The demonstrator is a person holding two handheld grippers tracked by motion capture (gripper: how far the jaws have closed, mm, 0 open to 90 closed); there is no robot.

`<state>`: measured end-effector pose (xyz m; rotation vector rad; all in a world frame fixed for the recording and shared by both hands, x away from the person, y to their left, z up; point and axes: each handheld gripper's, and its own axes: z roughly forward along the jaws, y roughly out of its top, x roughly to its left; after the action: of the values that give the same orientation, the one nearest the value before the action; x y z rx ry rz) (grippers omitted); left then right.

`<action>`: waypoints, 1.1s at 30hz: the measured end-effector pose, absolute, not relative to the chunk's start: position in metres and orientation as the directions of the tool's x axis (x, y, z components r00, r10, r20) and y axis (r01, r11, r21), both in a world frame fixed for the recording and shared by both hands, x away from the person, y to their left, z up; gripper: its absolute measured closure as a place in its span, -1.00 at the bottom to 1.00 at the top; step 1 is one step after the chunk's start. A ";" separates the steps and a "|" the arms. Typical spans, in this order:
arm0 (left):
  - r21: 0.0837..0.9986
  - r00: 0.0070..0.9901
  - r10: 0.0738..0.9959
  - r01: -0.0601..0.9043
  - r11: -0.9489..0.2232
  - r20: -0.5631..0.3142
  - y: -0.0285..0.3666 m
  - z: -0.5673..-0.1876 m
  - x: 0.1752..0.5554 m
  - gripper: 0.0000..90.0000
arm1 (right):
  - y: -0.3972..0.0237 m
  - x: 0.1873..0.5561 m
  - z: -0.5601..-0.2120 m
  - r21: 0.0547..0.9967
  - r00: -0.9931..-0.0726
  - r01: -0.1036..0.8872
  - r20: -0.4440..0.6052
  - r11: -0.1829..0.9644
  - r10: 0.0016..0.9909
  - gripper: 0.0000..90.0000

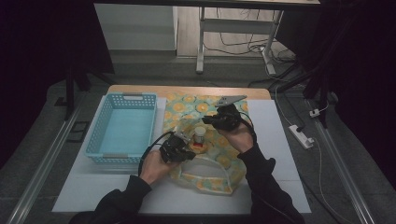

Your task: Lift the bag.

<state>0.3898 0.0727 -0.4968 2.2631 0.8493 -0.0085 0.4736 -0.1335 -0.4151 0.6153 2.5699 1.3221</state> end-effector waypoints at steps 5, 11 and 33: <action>0.632 0.779 0.558 0.591 -0.501 -0.285 0.076 -0.487 0.392 1.00 | -0.134 0.474 -0.412 0.812 -0.898 0.272 0.021 0.517 0.440 1.00; 0.653 0.785 0.540 0.585 -0.481 -0.305 0.079 -0.473 0.394 1.00 | -0.131 0.475 -0.404 0.816 -0.900 0.265 0.018 0.513 0.436 1.00; 0.701 0.781 0.520 0.584 -0.409 -0.346 0.105 -0.415 0.411 1.00 | -0.128 0.471 -0.381 0.822 -0.911 0.251 0.023 0.511 0.412 1.00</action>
<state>0.4107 0.1051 -0.4146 2.0901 0.8201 -0.0913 0.4713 -0.1285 -0.3812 0.5707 2.5745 1.3569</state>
